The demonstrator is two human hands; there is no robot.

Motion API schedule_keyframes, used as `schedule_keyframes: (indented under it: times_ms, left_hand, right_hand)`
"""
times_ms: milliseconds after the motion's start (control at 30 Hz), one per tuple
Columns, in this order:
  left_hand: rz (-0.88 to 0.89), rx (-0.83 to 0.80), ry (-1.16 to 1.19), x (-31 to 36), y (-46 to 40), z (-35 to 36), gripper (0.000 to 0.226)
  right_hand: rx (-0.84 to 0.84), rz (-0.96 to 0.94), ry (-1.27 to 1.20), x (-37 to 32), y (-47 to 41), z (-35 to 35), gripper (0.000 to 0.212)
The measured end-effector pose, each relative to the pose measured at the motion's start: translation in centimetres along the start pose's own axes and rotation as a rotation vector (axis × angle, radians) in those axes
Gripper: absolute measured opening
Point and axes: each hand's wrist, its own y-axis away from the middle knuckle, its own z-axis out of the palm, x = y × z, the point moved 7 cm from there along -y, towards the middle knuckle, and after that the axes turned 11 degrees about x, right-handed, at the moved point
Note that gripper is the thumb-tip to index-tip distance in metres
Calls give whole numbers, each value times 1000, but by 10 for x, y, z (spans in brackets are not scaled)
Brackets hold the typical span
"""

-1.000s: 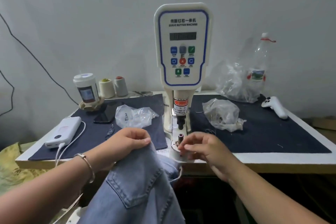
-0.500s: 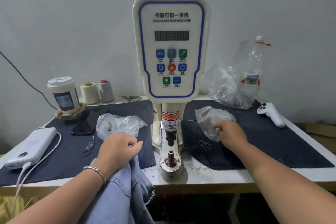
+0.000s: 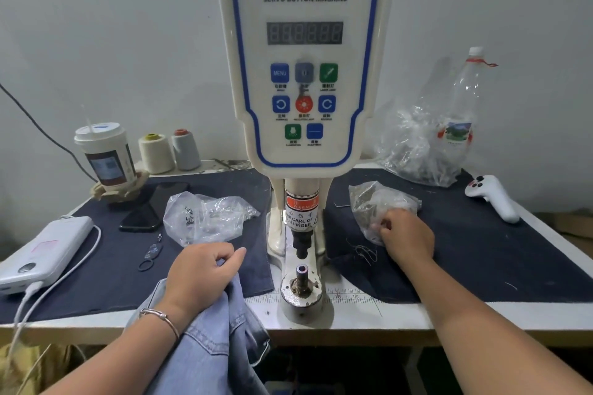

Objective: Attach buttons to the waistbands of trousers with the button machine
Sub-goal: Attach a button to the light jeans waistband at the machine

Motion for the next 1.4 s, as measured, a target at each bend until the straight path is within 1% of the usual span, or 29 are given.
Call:
schedule_keyframes:
  times_ms: [133, 267, 467, 567, 700, 833, 900, 967, 1000, 1033, 1100, 1133, 1233, 1400]
  left_hand:
    - [-22, 11, 2, -1, 1, 0, 52]
    - [-36, 18, -5, -3, 1, 0, 51]
    - [-52, 15, -14, -5, 1, 1, 50]
    - [-60, 10, -20, -5, 1, 2, 50]
    - [-70, 4, -25, -5, 1, 1, 50]
    - [-72, 2, -27, -3, 1, 1, 49]
    - [-72, 5, -28, -3, 2, 0, 49]
    - [-76, 7, -29, -3, 2, 0, 49]
    - [-75, 7, -30, -4, 2, 0, 49]
    - [-74, 5, -33, -4, 2, 0, 49]
    - [-75, 3, -42, -4, 2, 1, 49]
    - [-79, 1, -44, -5, 2, 1, 50]
    - [-90, 4, -43, -5, 2, 1, 49]
    - [-94, 1, -45, -5, 2, 1, 50]
  right_hand:
    - [9, 12, -20, 3, 0, 0, 9]
    - [-7, 9, -20, 2, 0, 1, 11]
    - [-12, 22, -74, 2, 0, -1, 24]
    - [11, 46, -109, 3, 1, -3, 23]
    - [17, 25, -221, 4, 6, -10, 19]
    - [117, -14, -325, 4, 22, -40, 17]
    - [180, -21, -422, 0, 36, -61, 16]
    - [201, 28, -574, -9, 52, -77, 12]
    - [166, 82, -679, -16, 61, -80, 11]
    - [97, 149, -802, -25, 70, -78, 14]
    - [-80, 271, -1025, -47, 89, -69, 19]
    - [-156, 302, -1088, -59, 99, -64, 20]
    - [-289, 303, -1145, -84, 120, -57, 16]
    - [-390, 398, -1233, -100, 130, -48, 16]
